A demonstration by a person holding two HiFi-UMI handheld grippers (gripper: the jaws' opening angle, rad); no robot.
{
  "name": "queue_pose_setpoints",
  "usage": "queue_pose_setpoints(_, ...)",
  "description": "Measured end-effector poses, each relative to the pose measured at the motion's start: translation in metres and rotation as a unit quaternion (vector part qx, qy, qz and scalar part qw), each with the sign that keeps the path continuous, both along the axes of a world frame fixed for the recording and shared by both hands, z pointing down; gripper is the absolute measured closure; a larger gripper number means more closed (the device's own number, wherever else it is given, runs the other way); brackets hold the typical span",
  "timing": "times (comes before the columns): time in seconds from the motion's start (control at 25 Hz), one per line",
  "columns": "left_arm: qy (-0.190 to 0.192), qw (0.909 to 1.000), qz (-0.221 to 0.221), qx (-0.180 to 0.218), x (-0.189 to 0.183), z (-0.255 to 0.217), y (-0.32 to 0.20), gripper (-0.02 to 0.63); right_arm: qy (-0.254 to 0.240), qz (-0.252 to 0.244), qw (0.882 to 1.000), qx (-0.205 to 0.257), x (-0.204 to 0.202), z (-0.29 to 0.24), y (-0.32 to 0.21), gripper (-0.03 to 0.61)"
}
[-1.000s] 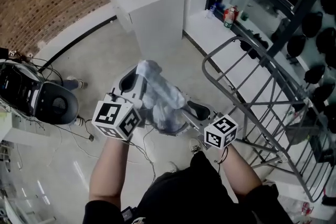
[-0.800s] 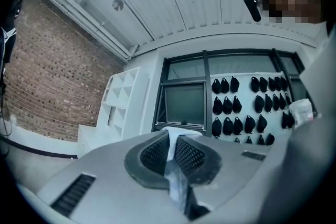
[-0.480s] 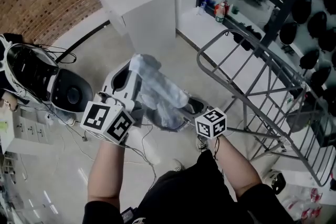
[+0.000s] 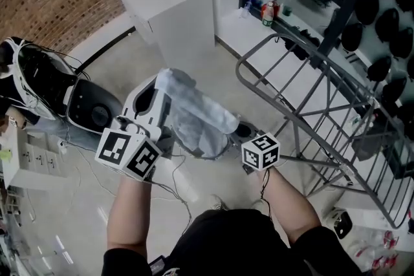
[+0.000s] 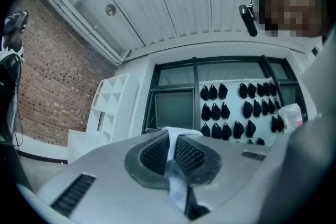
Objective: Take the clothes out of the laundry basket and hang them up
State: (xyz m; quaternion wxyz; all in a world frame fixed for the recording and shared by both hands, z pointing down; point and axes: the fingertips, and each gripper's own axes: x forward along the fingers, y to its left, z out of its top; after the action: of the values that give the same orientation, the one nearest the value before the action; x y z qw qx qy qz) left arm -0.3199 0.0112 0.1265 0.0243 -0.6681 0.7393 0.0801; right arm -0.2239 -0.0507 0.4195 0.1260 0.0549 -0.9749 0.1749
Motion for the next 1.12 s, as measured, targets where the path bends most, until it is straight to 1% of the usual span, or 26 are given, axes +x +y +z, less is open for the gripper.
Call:
queue_pose_setpoints(0.12,0.005,0.9999,-0.012,0.0,0.009,0.0,-0.004,0.601,-0.014,0.022,1.0,0.011,0.037,-0.021,-0.021,0.565)
queue_pose_setpoints(0.28,0.008,0.9997,-0.022,-0.004,0.027,0.004,-0.01,0.601,-0.051,0.058,0.997,0.017,0.094,-0.06,-0.05,0.565)
queue_pose_setpoints(0.36,0.006,0.9998,-0.021,0.0,0.037,0.005,-0.014,0.601,-0.07,0.079,0.994,0.025,0.121,-0.081,-0.063,0.565)
queue_pose_setpoints(0.48,0.005,0.9998,-0.014,0.015,0.05,0.011,-0.026,0.601,-0.103,0.111,0.988,0.036,0.165,-0.115,-0.083,0.566)
queue_pose_setpoints(0.6,0.016,0.9998,-0.01,0.008,0.068,0.014,-0.04,0.601,-0.122,0.134,0.982,0.056,0.204,-0.148,-0.096,0.566)
queue_pose_setpoints(0.72,0.021,0.9997,0.007,0.013,0.091,0.017,-0.054,0.601,-0.132,0.16,0.976,0.074,0.241,-0.171,-0.104,0.566)
queue_pose_setpoints(0.88,0.025,0.9993,0.027,-0.008,0.13,0.015,-0.076,0.601,-0.139,0.196,0.966,0.093,0.292,-0.196,-0.115,0.566)
queue_pose_setpoints(1.12,0.014,0.9974,0.07,0.003,0.186,0.008,-0.117,0.601,-0.154,0.244,0.95,0.119,0.364,-0.237,-0.133,0.566)
